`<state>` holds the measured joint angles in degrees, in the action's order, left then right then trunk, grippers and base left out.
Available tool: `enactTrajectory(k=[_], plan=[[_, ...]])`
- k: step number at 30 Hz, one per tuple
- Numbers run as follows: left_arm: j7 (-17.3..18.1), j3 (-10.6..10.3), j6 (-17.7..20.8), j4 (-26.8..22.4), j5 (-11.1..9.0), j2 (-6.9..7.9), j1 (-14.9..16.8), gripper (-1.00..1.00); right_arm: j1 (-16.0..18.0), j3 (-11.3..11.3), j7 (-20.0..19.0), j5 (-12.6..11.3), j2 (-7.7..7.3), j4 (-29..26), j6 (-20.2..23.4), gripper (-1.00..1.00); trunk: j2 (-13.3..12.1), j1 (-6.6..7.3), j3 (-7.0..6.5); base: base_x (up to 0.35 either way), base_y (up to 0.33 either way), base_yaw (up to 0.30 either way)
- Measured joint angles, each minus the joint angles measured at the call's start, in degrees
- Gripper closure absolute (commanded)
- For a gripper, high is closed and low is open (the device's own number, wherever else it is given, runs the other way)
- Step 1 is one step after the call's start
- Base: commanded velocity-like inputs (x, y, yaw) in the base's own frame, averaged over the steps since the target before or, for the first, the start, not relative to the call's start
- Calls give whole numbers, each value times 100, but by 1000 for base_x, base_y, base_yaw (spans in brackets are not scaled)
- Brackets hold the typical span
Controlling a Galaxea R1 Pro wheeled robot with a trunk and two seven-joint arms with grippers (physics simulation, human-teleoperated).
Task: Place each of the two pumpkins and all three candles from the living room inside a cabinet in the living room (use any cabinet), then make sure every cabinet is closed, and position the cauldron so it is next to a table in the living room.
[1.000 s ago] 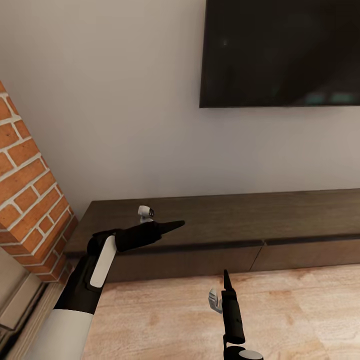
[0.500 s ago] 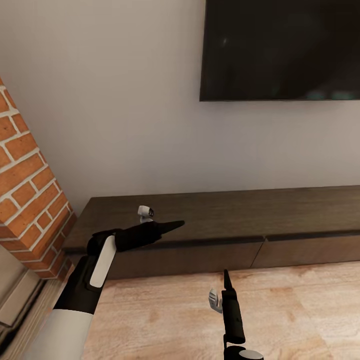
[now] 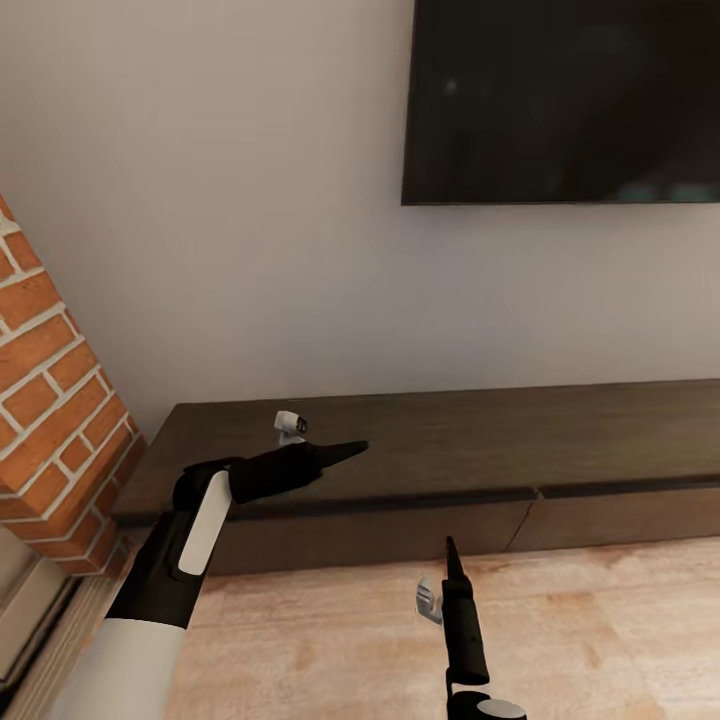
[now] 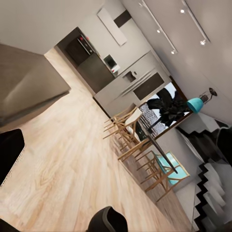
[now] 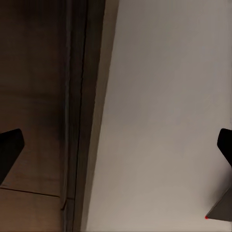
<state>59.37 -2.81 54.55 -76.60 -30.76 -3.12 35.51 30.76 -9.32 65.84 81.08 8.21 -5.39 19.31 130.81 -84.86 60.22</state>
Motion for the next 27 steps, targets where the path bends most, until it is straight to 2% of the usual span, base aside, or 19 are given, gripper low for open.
enactTrajectory(k=[12,17,27], plan=[[5,8,-5,-22,0,9,0,-100,0,18,-1,-5,66,-6,-32,-100,0,0,0,49,-12,0],[5,0,-3,-22,0,10,0,-100,0,18,4,-5,66,-6,-65,-100,0,0,0,259,-57,0],[10,4,-6,-30,-2,20,0,-100,0,18,6,-5,75,-14,-155,-100,0,0,0,21,-4,0]])
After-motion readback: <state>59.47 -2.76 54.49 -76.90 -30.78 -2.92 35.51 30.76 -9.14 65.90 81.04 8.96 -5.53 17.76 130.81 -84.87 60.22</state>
